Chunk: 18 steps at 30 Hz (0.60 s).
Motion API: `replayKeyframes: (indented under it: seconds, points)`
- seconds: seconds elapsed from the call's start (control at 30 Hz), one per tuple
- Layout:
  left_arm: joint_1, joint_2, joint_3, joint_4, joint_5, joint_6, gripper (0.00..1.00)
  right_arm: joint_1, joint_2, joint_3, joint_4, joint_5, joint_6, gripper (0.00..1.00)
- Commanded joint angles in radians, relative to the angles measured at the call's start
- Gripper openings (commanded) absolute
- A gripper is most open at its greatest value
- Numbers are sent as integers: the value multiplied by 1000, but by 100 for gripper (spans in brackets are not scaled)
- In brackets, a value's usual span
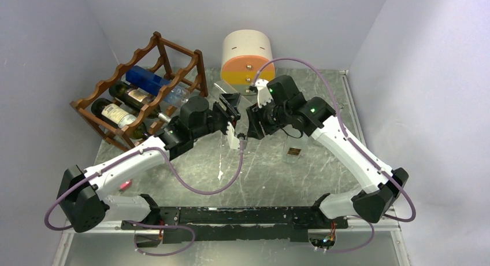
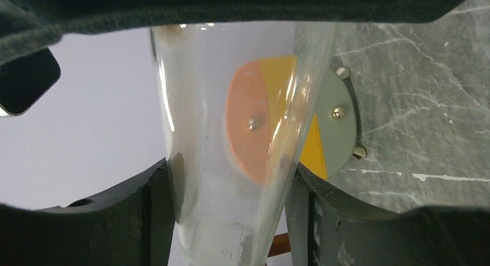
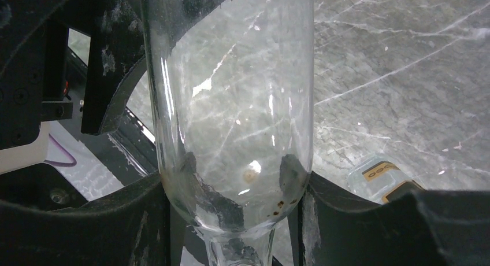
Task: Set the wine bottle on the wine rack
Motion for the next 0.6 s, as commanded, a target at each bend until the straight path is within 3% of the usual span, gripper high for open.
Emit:
replayKeyframes:
  seconds: [0.0, 0.3, 0.37, 0.57]
  points:
    - [-13, -74, 37, 145, 54, -100, 47, -4, -45, 12, 80, 104, 9, 0]
    - [-12, -77, 15, 109, 29, -156, 77, -3, -97, 16, 111, 105, 25, 0]
    - [-12, -74, 18, 104, 14, -159, 98, -3, -104, 13, 112, 119, 28, 0]
    - [-13, -102, 22, 63, -7, -186, 99, -3, -131, 1, 143, 187, 53, 0]
